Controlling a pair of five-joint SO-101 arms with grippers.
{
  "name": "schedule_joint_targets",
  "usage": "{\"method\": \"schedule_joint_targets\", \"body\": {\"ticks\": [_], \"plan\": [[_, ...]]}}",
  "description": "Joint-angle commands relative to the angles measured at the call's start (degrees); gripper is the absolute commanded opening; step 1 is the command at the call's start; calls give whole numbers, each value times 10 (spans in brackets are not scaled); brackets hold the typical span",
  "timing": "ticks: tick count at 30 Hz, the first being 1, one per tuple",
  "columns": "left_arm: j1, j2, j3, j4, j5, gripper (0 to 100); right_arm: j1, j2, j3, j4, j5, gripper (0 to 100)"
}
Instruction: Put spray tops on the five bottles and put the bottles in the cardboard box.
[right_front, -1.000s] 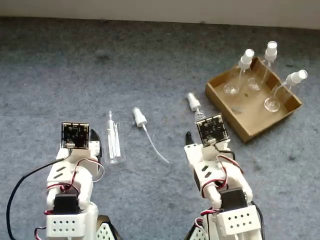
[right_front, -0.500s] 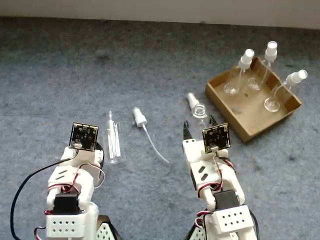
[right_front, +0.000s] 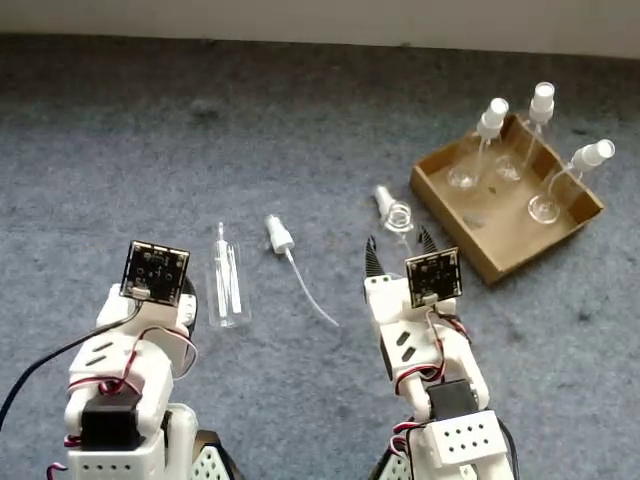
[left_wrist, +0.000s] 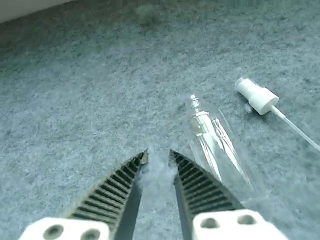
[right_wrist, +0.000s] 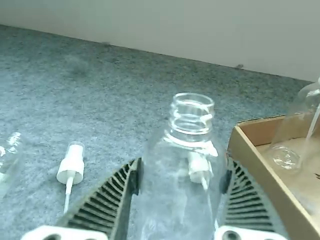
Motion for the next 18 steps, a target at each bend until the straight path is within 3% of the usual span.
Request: {"method": "schedule_joint_targets", "body": {"ticks": [1, 12, 18], "plan": [[15, 131, -103, -2, -4, 30, -7, -8, 43, -17, -3, 176], [150, 483, -342, 45, -2, 30, -7, -8, 66, -17, -4, 176], [158, 631, -470, 51, -2, 34, -7, -8, 66, -17, -4, 176]]}}
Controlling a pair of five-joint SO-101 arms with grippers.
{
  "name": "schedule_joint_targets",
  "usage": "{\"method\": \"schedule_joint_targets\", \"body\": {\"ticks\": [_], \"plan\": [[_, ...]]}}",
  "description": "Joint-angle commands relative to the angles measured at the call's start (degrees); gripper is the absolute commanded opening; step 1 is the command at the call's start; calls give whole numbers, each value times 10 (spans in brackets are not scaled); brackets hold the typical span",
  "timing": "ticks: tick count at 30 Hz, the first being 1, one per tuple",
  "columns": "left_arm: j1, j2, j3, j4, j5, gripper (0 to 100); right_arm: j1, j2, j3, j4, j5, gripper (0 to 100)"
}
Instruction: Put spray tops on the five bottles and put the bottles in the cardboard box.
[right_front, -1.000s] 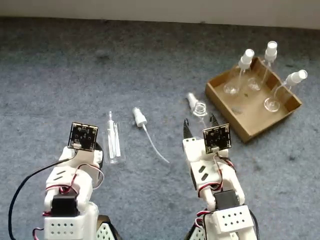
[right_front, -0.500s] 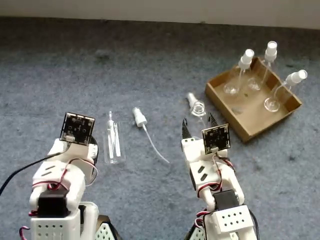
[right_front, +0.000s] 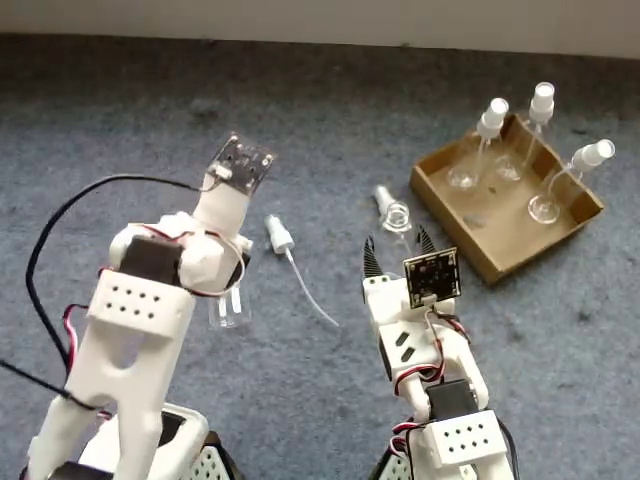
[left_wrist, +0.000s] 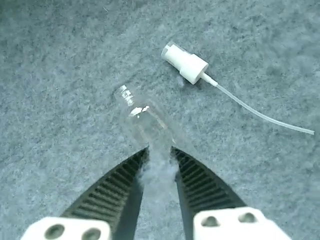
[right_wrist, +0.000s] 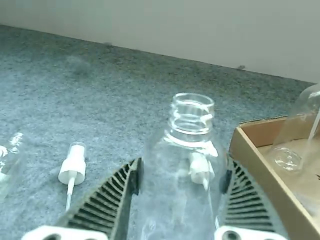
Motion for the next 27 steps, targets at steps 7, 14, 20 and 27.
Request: {"method": "schedule_joint_targets", "body": {"ticks": [7, 14, 20, 27], "plan": [[13, 219, -300, 91, -1, 34, -5, -8, 66, -12, -4, 176], [14, 412, -539, 216, 0, 35, -4, -8, 66, -12, -4, 176], [20, 592, -671, 272, 3, 35, -4, -8, 66, -12, -4, 176], [19, 703, -792, 268, 264, 35, -4, -8, 66, -11, -4, 176]]}}
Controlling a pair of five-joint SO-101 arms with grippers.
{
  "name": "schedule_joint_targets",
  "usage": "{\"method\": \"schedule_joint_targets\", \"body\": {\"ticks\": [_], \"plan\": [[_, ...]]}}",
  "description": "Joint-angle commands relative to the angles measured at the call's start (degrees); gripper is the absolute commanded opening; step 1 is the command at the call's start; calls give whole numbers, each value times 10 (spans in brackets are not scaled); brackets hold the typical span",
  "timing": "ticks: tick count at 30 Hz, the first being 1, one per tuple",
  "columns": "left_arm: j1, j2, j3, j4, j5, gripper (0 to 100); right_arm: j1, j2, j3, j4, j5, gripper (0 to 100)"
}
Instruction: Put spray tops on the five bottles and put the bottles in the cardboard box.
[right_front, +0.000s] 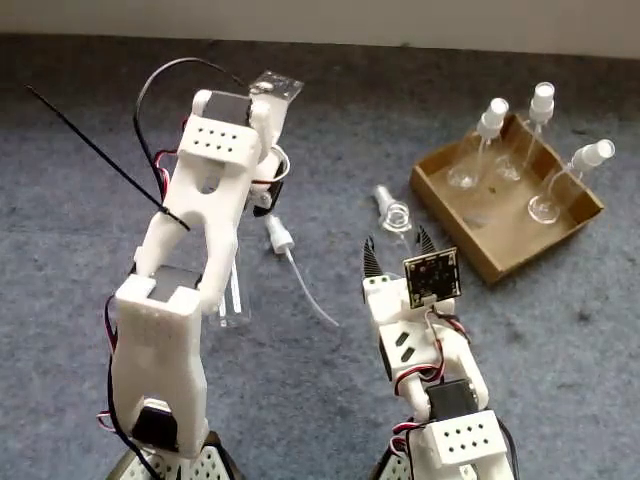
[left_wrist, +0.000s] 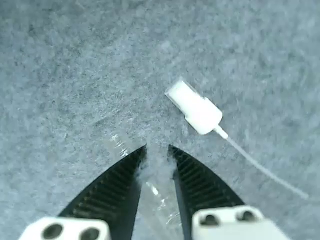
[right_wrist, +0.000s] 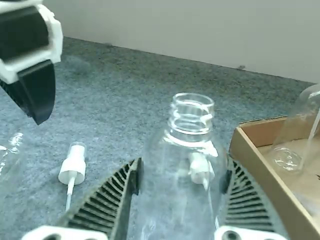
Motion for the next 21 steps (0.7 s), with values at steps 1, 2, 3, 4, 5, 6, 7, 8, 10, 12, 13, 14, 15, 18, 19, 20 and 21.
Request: {"method": "schedule_joint_targets", "body": {"ticks": [1, 2, 3, 4, 5, 6, 7, 8, 10, 12, 13, 14, 15, 18, 19, 20, 21], "plan": [[17, 18, -76, 4, 164, 35, -4, -8, 66, -11, -4, 176], [17, 27, -89, 4, 191, 35, -4, -8, 66, -11, -4, 176], [17, 34, -99, 4, 207, 35, -4, -8, 66, -11, -4, 176], [17, 42, -106, 5, 218, 35, -4, -8, 66, -11, -4, 176], [18, 51, -109, 3, 228, 32, -4, -8, 66, -11, -4, 176], [22, 59, -109, 2, 239, 31, -4, -8, 66, -11, -4, 176], [30, 67, -109, 3, 251, 31, -4, -8, 66, -11, -4, 176], [41, 73, -109, 5, 265, 31, -4, -8, 66, -11, -4, 176], [60, 83, -108, 6, 293, 31, -5, -8, 66, -11, -4, 176], [71, 91, -109, 6, 317, 34, -5, -8, 66, -11, -4, 176], [72, 93, -109, 5, 329, 34, -5, -8, 66, -11, -4, 176], [73, 94, -109, 4, 339, 34, -5, -8, 66, -11, -4, 176], [73, 95, -109, 5, 349, 35, -5, -8, 66, -11, -4, 176], [70, 99, -105, 5, 382, 35, -5, -8, 66, -11, -4, 176], [69, 104, -105, 5, 395, 36, -5, -8, 66, -11, -4, 176], [68, 110, -106, 5, 407, 36, -5, -8, 66, -11, -4, 176], [65, 116, -109, 5, 417, 36, -5, -8, 66, -11, -4, 176]]}}
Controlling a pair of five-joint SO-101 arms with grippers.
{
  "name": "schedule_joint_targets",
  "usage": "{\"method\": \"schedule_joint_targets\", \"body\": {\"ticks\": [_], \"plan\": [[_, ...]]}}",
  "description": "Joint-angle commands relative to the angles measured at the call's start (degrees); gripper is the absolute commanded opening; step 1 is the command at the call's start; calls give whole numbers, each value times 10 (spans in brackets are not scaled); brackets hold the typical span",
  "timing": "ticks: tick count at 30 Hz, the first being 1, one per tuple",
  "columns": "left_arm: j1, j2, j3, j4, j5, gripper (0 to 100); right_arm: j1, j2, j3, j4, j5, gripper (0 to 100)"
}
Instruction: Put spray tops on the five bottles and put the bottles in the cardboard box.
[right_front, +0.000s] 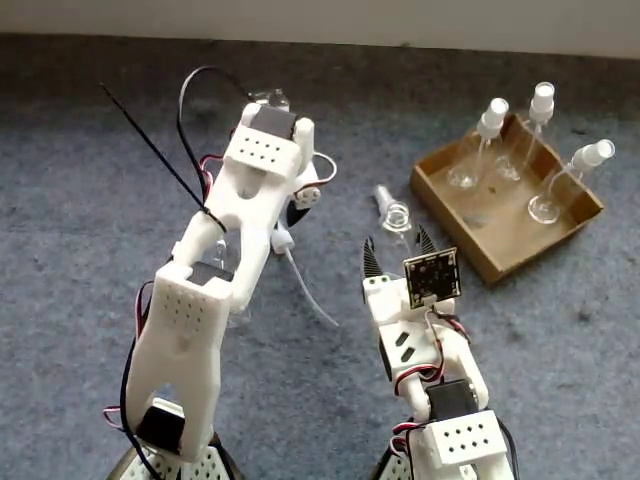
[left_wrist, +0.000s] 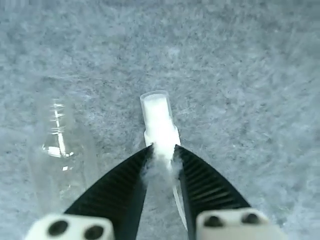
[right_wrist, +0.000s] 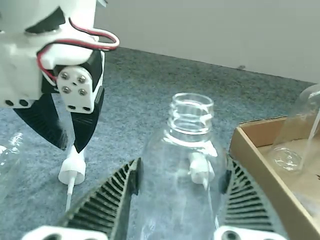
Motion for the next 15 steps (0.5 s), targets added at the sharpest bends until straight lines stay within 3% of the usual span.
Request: {"method": "schedule_joint_targets", "body": {"ticks": [1, 6, 12, 15], "plan": [[1, 4, -27, 4, 41, 36, -5, -8, 66, -11, -4, 176], [3, 14, -28, 2, 62, 46, -5, -8, 66, -11, -4, 176], [1, 17, -25, 4, 64, 226, -5, -8, 66, -11, -4, 176], [0, 17, -24, 4, 64, 242, -5, -8, 66, -11, -4, 176]]}}
